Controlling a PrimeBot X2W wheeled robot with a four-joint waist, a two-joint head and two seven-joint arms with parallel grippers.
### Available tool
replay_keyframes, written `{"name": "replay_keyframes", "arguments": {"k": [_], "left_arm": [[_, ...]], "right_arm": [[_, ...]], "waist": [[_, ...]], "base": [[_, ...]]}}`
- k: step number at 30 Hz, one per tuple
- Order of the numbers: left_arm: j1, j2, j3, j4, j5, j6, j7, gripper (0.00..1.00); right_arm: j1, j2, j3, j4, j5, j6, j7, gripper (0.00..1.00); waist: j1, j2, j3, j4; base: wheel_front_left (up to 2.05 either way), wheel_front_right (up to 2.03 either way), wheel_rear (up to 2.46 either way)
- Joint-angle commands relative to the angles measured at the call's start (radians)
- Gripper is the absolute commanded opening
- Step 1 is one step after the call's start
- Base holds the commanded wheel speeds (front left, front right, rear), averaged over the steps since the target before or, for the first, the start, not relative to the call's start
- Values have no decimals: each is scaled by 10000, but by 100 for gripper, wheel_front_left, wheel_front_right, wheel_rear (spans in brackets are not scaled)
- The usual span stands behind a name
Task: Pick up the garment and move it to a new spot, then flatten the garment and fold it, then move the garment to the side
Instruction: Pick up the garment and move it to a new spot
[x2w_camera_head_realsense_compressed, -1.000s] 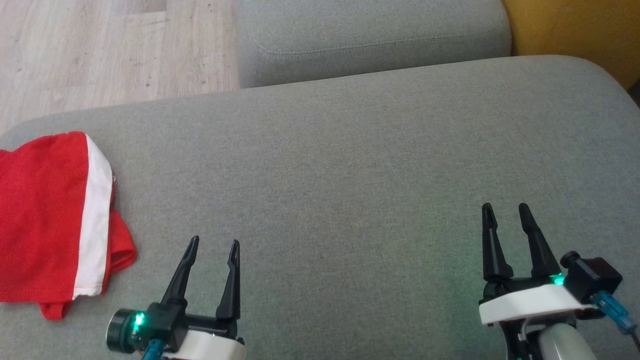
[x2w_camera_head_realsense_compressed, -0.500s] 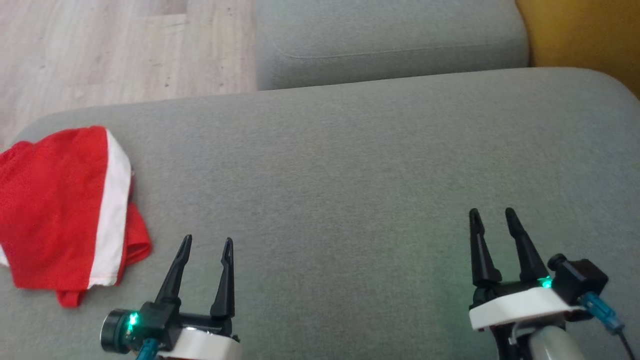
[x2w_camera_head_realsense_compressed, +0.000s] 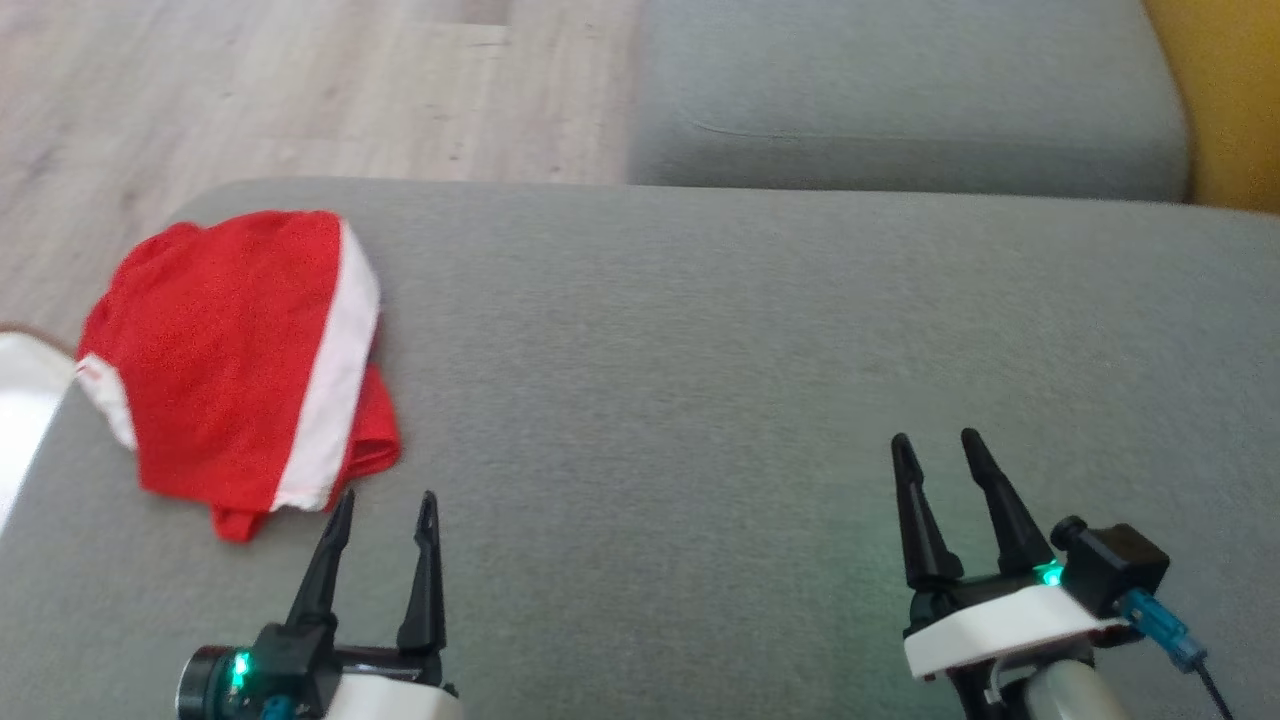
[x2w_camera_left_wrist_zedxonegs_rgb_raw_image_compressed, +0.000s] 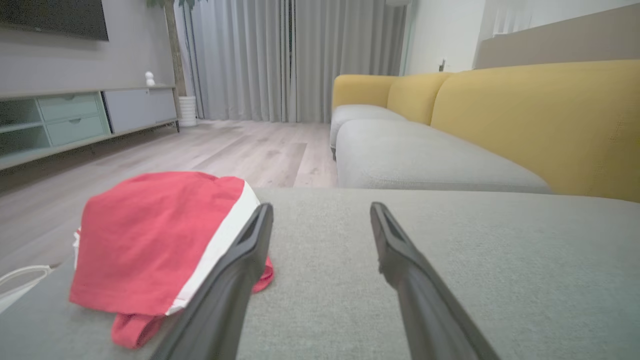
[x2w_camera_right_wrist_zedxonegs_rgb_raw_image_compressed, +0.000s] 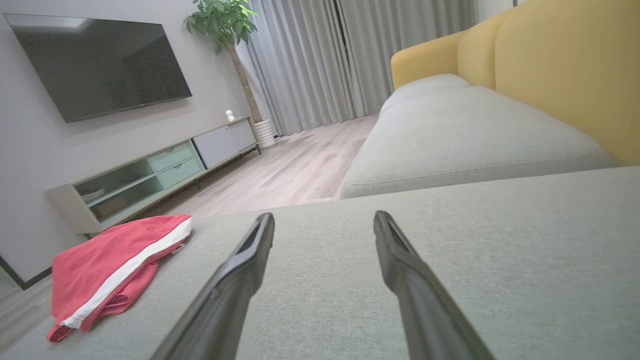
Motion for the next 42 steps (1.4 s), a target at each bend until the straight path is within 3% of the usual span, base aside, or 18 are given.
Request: {"name": "replay_keyframes", "arguments": {"k": [1, 16, 31, 35, 42], "left_arm": [[-243, -25, 421, -313, 124, 100, -95, 100], [54, -25, 856, -400, 206, 88, -95, 100], [-291, 57, 1459, -481, 64, 58, -95, 100], [-1146, 613, 1954, -365, 105, -134, -95, 100], [-3955, 2482, 2115, 893, 274, -820, 221, 100]], "right_arm": [[-221, -75, 289, -282, 75, 77, -109, 100], [-87, -75, 723, -230, 433, 77, -109, 100], [-274, -75, 684, -321, 284, 77, -109, 100], [-561, -75, 499, -552, 85, 77, -109, 100], [-1138, -75, 67, -1003, -430, 77, -109, 100]], "waist": [[0, 0, -114, 342], [0, 0, -325, 1401], [0, 0, 258, 972], [0, 0, 962, 653], [0, 0, 2390, 219]], "base": [[0, 0, 0], [0, 0, 0], [0, 0, 0], [0, 0, 0], [0, 0, 0]]}}
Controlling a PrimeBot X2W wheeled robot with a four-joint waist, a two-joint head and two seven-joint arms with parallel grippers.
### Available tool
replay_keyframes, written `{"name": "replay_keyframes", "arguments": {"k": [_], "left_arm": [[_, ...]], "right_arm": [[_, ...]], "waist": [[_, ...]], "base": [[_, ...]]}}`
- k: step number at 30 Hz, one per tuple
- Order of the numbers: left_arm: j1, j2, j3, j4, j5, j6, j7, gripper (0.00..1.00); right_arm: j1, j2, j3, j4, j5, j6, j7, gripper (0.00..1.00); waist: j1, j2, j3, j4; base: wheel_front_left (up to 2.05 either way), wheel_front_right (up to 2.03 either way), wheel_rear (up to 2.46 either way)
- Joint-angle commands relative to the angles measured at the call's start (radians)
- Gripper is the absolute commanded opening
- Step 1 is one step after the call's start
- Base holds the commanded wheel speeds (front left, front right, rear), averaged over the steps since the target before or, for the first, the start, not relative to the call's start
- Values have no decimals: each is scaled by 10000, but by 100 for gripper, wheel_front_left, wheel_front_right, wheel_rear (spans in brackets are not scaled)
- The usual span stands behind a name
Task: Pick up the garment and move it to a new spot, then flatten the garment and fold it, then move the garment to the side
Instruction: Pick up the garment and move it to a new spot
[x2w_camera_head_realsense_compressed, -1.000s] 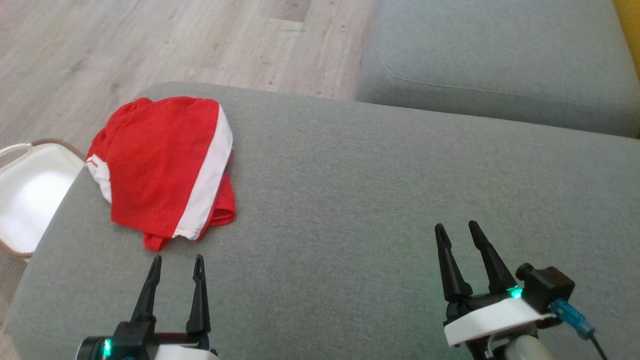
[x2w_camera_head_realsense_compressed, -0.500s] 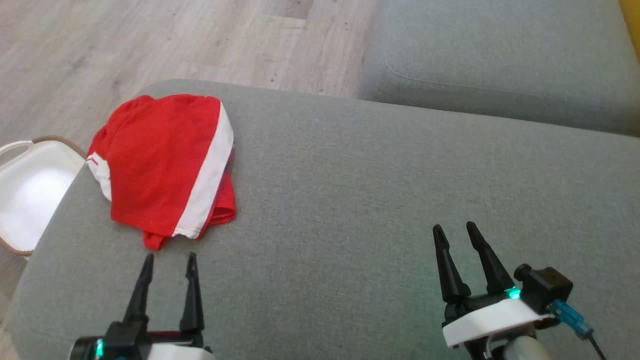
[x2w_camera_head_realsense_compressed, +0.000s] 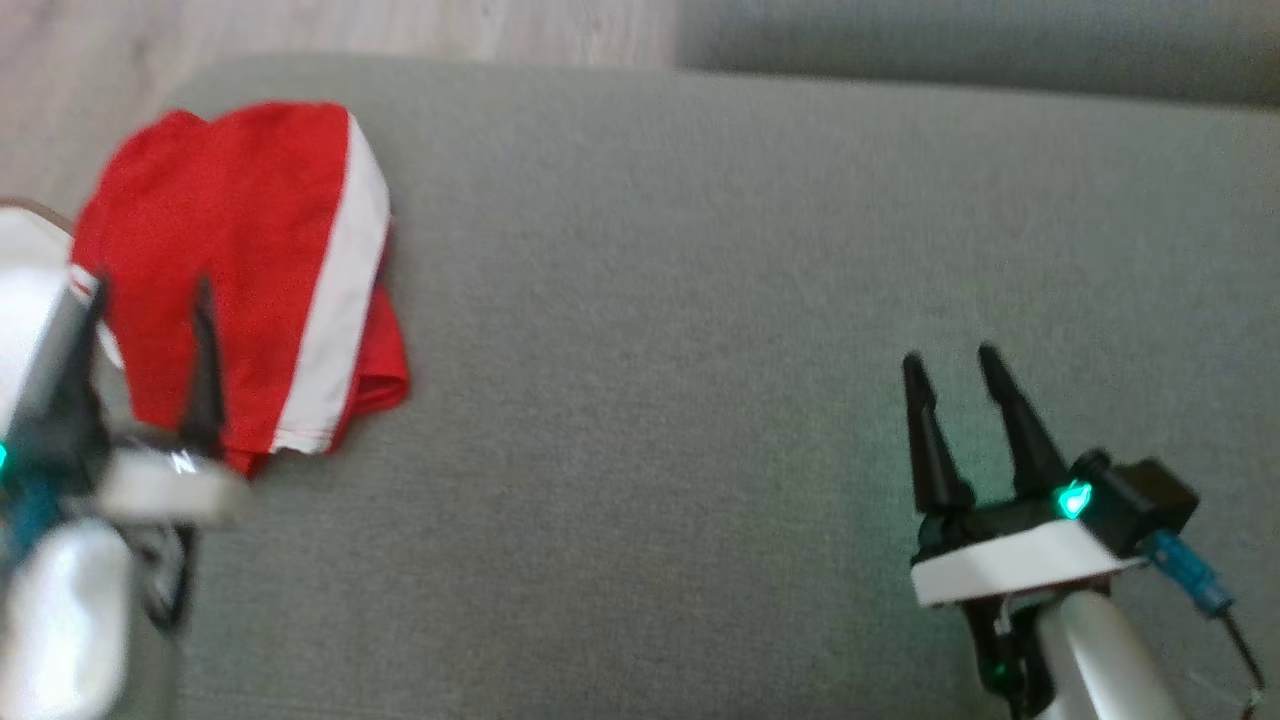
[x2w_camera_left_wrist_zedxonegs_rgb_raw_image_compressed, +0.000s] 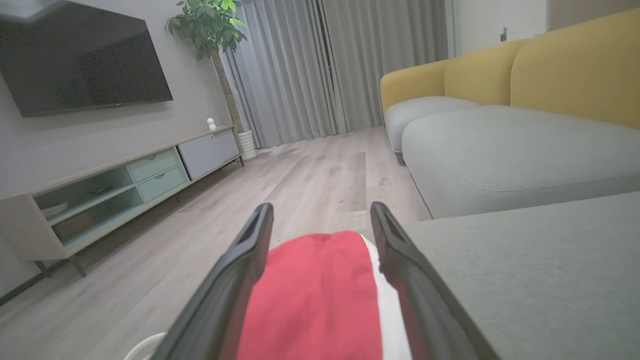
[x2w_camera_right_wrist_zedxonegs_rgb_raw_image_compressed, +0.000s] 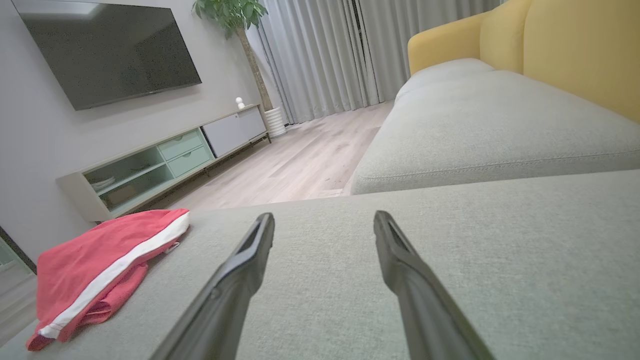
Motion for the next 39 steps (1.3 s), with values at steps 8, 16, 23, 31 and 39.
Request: {"name": "replay_keyframes", "arguments": {"k": [8, 16, 23, 31, 39], "left_arm": [[-4199, 2434, -1255, 2120, -313, -411, 2328, 100], [-6180, 4160, -3976, 4198, -2223, -419, 4508, 100], [-6637, 4660, -5087, 5368, -3420, -420, 5062, 100], [-6795, 4645, -5866, 6099, -4397, -421, 5310, 27], [-7458, 4696, -5913, 6269, -4570, -343, 3053, 0]], "right_arm": [[-832, -62, -179, -767, -511, 77, -109, 100], [-1093, -62, -219, -1067, -603, 77, -109, 100], [-1111, -62, -284, -1296, -639, 77, -109, 100], [-1151, -62, -360, -1386, -695, 77, -109, 100], [-1193, -62, -212, -1147, -623, 77, -109, 100]], "waist": [[-2, 0, 1880, -761], [-2, 0, 2582, -1245], [-2, 0, 2899, -1451], [-2, 0, 3041, -1425], [-2, 0, 2393, -1494]], "base": [[0, 0, 0], [0, 0, 0], [0, 0, 0], [0, 0, 0], [0, 0, 0]]}}
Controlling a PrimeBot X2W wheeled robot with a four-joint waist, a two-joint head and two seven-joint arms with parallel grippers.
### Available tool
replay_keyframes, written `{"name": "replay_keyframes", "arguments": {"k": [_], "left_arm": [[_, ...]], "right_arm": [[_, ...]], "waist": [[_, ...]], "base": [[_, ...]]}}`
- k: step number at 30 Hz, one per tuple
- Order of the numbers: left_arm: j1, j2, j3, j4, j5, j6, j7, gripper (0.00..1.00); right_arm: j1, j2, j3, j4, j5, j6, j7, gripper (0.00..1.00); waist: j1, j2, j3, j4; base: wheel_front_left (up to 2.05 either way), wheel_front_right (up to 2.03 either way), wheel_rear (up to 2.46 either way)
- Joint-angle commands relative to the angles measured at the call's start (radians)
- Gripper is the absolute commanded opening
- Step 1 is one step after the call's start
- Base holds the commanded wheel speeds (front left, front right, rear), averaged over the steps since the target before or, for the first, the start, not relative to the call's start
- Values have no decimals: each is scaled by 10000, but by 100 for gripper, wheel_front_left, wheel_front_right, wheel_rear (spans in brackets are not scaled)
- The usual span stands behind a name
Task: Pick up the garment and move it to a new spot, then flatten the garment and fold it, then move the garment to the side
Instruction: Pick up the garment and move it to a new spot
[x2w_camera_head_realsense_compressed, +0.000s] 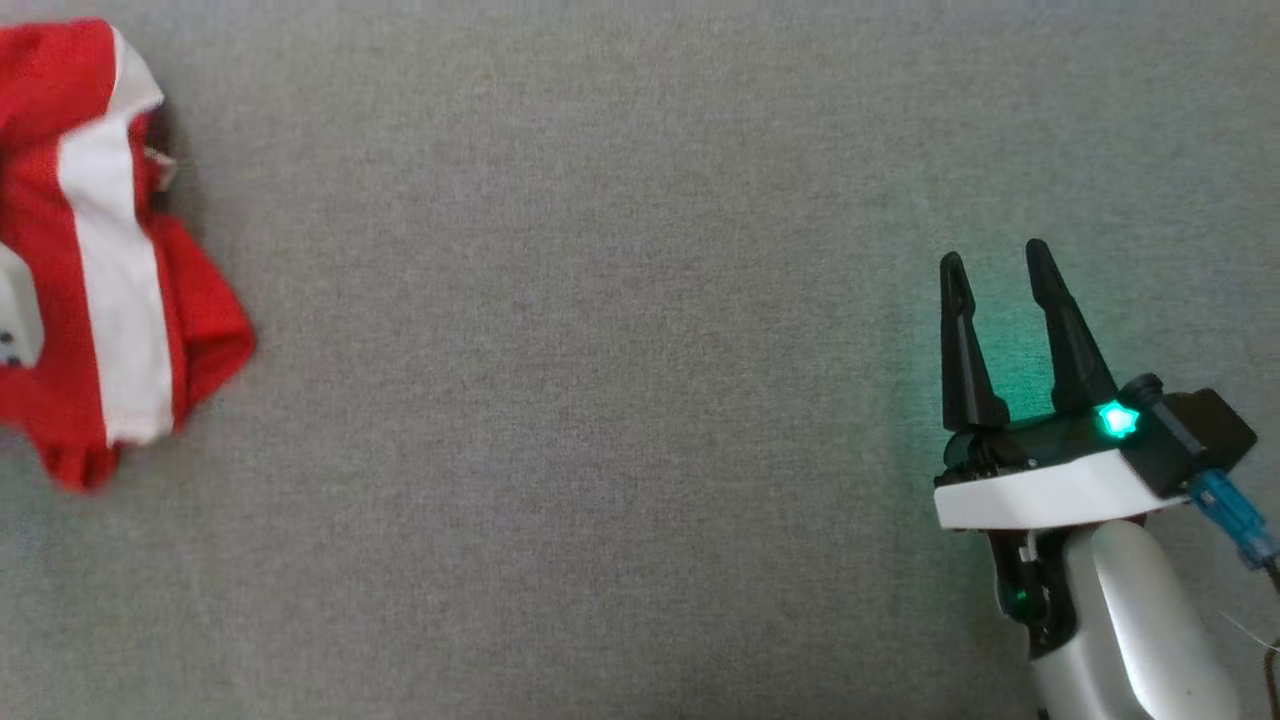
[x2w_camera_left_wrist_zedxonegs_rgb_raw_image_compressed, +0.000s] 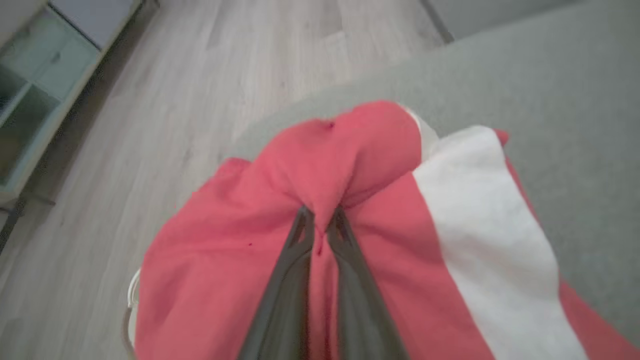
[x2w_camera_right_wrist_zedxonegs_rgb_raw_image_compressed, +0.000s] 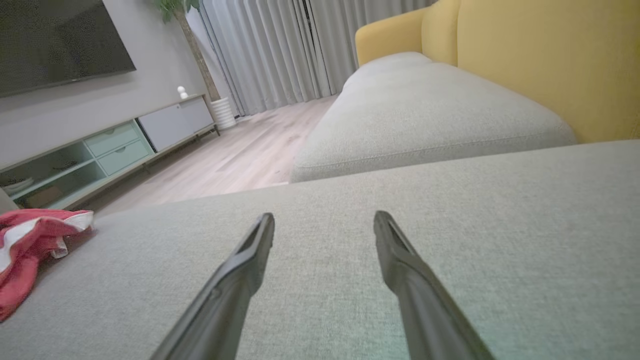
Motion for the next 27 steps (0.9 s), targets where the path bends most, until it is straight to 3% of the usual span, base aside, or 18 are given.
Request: {"name": "replay_keyframes", "arguments": {"k": [1, 5, 12, 19, 27], "left_arm": [[-792, 585, 558, -224, -26, 99, -571, 0], [-1118, 350, 742, -421, -43, 179, -1841, 0], [-1282, -114, 734, -1240, -179, 136, -2631, 0], [-966, -580, 408, -3017, -447, 115, -2107, 0], [-240, -809, -19, -5377, -602, 566, -966, 0]], "right_arm": [[-100, -41, 272, -240, 14, 77, -107, 100], [8, -41, 304, -75, 161, 77, -107, 100], [261, -41, 343, 118, 437, 77, -107, 100], [455, -41, 465, 240, 778, 77, -107, 100], [425, -41, 610, 211, 1076, 77, -107, 100]], "waist": [[0, 0, -308, -46], [0, 0, -878, -98], [0, 0, -1803, -155], [0, 0, -2567, -353], [0, 0, -2709, -1054]], "base": [[0, 0, 0], [0, 0, 0], [0, 0, 0], [0, 0, 0], [0, 0, 0]]}}
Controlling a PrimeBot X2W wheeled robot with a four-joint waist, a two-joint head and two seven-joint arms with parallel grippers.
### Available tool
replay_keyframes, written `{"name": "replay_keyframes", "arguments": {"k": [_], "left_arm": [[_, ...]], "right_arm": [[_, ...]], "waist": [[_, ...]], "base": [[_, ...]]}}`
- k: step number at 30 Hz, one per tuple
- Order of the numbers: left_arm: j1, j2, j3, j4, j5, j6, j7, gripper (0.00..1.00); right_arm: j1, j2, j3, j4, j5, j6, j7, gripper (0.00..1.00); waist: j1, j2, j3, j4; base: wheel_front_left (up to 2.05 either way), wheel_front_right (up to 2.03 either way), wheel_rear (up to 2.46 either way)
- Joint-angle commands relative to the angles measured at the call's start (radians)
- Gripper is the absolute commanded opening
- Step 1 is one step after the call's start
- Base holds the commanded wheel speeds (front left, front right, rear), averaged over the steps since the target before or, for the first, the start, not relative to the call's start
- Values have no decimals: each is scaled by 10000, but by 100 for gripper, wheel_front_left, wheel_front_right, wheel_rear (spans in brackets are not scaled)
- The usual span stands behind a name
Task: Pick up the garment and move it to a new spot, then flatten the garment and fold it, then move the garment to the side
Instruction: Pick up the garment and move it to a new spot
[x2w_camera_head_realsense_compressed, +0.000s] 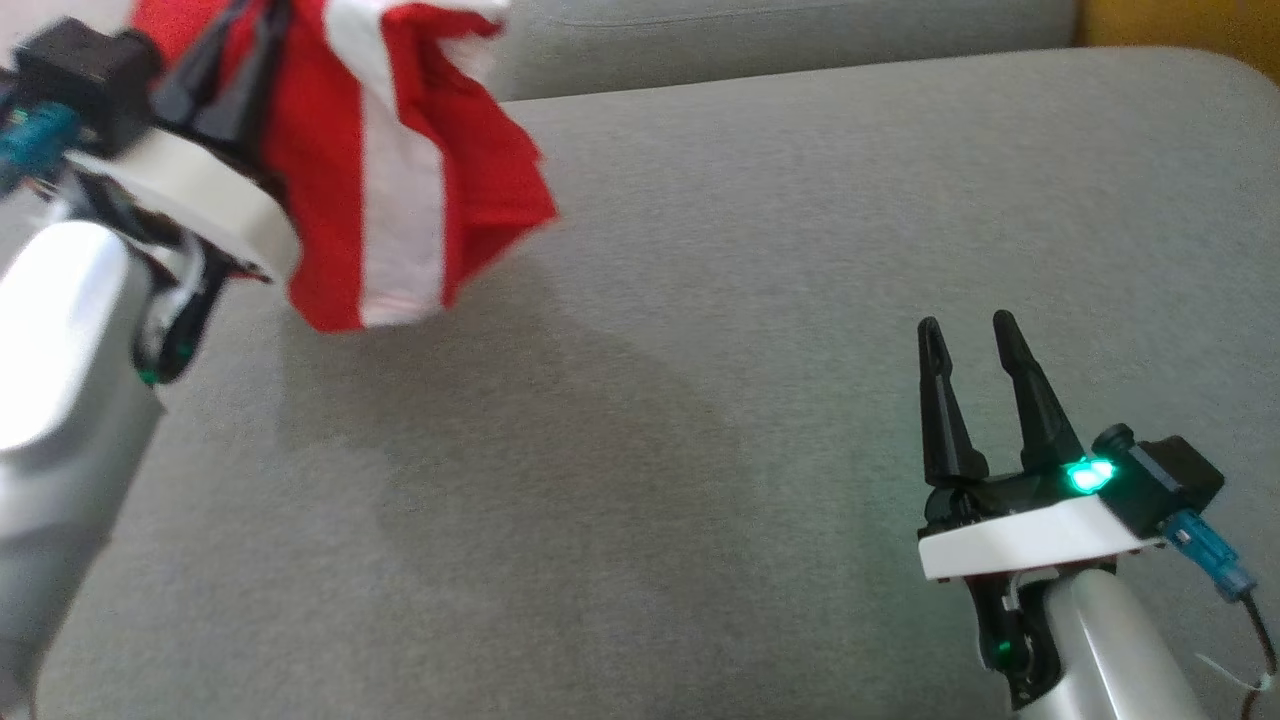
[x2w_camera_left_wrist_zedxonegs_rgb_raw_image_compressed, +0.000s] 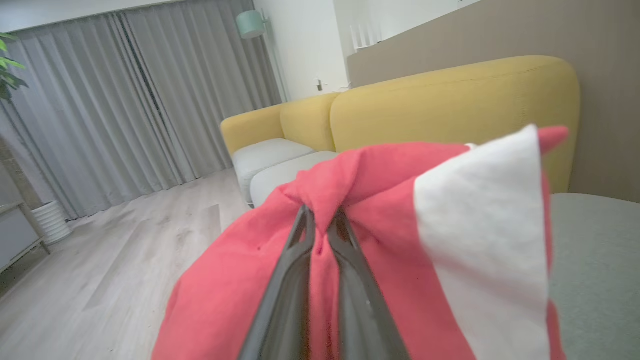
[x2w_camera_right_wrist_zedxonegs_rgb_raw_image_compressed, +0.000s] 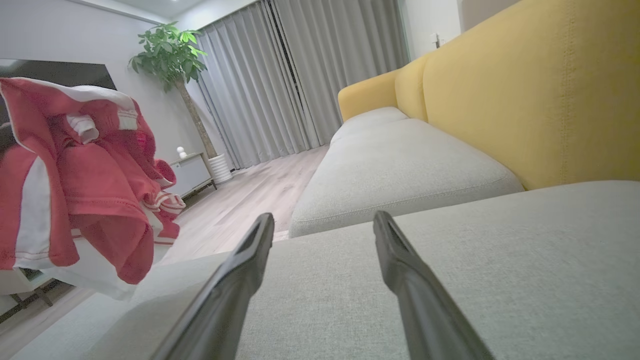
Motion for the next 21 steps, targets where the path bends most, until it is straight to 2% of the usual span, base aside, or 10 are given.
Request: {"name": "replay_keyframes", "arguments": {"k": [1, 5, 11, 16, 19, 20, 21], "left_arm": [[-389, 362, 377, -582, -53, 133, 122, 0], [-38, 158, 129, -1429, -77, 357, 425, 0], [191, -639, -398, -2171, -77, 535, 601, 0], [266, -1435, -1017, -1985, 102, 514, 545, 0], [353, -1719, -1465, -1466, 346, 382, 418, 0], [390, -1791, -1600, -1270, 422, 291, 269, 92], [465, -1866, -1608, -1011, 399, 305, 137, 100]], "right_arm": [[-232, -43, 264, -323, 82, 77, -107, 100], [-283, -43, 284, -353, 166, 77, -107, 100], [-429, -43, 282, -446, 281, 77, -107, 100], [-556, -43, 311, -546, 468, 77, -107, 100], [-577, -43, 331, -593, 526, 77, -107, 100], [-587, -43, 329, -608, 539, 77, -107, 100], [-596, -43, 329, -624, 548, 77, -107, 100]], "waist": [[2, 0, 23, -326], [2, 0, 109, -822], [2, 0, 292, -1629], [2, 0, 514, -2341], [2, 0, 644, -2652], [2, 0, 683, -2713], [2, 0, 719, -2764]], "base": [[0, 0, 0], [0, 0, 0], [0, 0, 0], [0, 0, 0], [0, 0, 0], [0, 0, 0], [0, 0, 0]]}}
